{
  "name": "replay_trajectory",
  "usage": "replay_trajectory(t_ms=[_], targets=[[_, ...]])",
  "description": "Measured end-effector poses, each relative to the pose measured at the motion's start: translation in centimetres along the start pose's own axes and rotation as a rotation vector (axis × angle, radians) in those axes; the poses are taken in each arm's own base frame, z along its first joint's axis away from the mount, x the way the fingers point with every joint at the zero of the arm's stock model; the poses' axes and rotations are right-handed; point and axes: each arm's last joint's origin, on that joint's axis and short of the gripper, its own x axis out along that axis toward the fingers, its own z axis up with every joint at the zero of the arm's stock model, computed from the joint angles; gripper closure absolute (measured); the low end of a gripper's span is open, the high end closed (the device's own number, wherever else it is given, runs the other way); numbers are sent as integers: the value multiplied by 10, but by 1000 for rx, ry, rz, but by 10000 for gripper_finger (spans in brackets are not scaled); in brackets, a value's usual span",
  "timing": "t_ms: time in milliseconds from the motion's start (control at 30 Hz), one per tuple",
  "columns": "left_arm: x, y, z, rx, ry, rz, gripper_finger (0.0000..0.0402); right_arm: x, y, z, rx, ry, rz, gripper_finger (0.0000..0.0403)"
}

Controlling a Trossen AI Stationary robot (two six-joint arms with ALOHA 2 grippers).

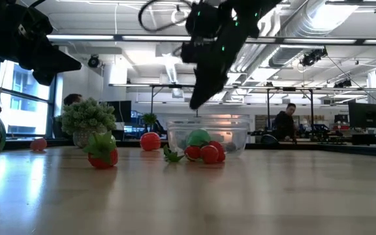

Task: Pick and placing Produce into tupperware
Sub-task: Put the red cherry into the transparent container

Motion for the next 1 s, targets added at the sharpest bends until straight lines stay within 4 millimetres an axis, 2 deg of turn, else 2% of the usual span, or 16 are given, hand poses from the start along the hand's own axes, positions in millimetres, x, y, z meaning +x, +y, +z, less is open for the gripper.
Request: replay_trajectory(t_ms=[267,367,467,567,733,833,1000], targets=[[0,0,0,0,0,0,385,-72,40,5,-93,-120,-88,293],[0,0,0,0,1,0,385,-92,63,2,-141,-152,-101,293],[0,0,0,0,1,0,385,-99,89,-3,-177,-165,-85,293],[0,0,0,0,1,0,385,-87,117,-20,-207,-176,-57,293],[0,0,0,0,1,0,385,-41,150,-71,-231,-211,15,293],[0,0,0,0,1,1,385,-27,155,-91,-232,-263,16,293],[0,0,0,0,0,0,385,-16,153,-106,-202,-288,31,293]])
